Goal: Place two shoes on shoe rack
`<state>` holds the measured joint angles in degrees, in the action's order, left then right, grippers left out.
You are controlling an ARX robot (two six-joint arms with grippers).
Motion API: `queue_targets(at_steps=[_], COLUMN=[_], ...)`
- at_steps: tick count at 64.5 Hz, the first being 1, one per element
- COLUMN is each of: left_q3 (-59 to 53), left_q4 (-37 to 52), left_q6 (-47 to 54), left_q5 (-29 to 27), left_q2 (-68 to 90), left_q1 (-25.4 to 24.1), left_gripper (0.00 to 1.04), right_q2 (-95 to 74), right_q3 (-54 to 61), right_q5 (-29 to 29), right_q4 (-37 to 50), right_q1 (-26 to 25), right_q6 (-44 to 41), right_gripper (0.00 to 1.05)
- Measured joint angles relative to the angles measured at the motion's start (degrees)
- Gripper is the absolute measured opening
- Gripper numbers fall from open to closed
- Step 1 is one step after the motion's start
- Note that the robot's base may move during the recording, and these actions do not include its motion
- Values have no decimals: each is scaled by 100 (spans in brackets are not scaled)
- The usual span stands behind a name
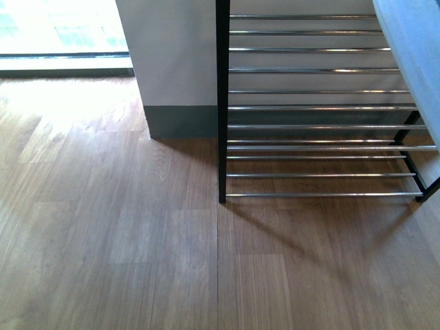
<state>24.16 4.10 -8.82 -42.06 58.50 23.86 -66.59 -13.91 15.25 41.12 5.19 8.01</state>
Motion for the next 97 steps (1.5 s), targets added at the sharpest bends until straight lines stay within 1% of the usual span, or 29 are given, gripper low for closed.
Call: queue_targets(at_steps=[89,91,92,95,97], left_q3=[-11,-11,-11,-11,-11], left_q4=[0,0,0,0,0], left_q6=[2,2,2,2,2], left_q5=[-2,-7,-7,-9,-17], left_q2=[0,0,0,0,0], left_q1=[0,0,0,0,0], left_gripper=[2,2,2,2,2], right_q2=[-4,-87,-186,-402,-562], right_q3=[9,26,33,-2,-87], right_q5=[7,151,247,258,210], right_q4=[2,219,501,931,1056], right_q1=[0,-2,11,83,160], right_q6=[2,13,11,11,11], right_gripper=[2,2,2,2,2])
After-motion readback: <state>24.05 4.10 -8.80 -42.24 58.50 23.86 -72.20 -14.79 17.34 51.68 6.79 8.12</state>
